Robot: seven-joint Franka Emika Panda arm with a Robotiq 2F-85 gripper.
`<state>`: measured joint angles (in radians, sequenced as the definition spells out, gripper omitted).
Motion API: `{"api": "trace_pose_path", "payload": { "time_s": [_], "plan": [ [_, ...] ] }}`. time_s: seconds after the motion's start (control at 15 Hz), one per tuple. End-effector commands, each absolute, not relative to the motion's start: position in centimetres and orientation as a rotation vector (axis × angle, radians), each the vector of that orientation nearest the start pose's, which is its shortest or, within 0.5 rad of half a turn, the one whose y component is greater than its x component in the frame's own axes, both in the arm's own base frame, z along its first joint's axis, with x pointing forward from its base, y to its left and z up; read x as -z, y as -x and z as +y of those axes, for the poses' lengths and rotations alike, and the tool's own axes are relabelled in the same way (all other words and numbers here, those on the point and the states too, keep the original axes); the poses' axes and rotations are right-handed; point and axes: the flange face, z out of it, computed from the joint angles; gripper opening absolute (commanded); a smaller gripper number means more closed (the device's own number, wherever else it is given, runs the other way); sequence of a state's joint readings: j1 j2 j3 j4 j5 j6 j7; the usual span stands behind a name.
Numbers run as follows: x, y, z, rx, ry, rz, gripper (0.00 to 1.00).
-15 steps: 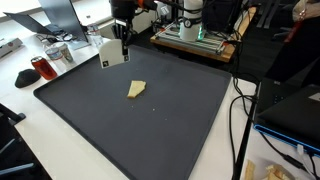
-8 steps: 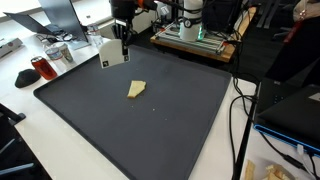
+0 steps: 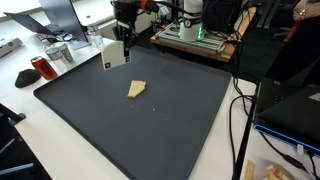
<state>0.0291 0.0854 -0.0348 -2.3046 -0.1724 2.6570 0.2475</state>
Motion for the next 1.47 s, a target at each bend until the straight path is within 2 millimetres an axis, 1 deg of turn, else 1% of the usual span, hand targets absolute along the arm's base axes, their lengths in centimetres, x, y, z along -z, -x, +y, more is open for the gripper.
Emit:
{"api": "trace_pose_path", "payload": {
  "time_s": [0.0,0.27,0.47,0.67,0.8,0.93,1.13,1.27,1.4],
  "plan": [
    [-32.3,-54.7,4.3,0.396,3.283,0.077,0.01],
    [-30.7,-54.4,8.9,0.323,3.433,-0.001,0.01],
    [-29.1,-53.9,12.4,0.246,3.501,-0.086,0.01],
    [-27.5,-53.8,15.5,0.263,3.560,-0.170,0.01],
    [-26.9,-53.9,16.9,0.309,3.587,-0.209,0.01],
    [-26.4,-54.0,17.7,0.360,3.598,-0.252,0.01],
    [-25.8,-53.1,18.3,0.412,3.510,-0.446,0.01],
    [-25.6,-52.7,18.0,0.473,3.454,-0.522,0.01],
    [-25.5,-52.0,17.1,0.543,3.378,-0.599,0.01]
  ]
}}
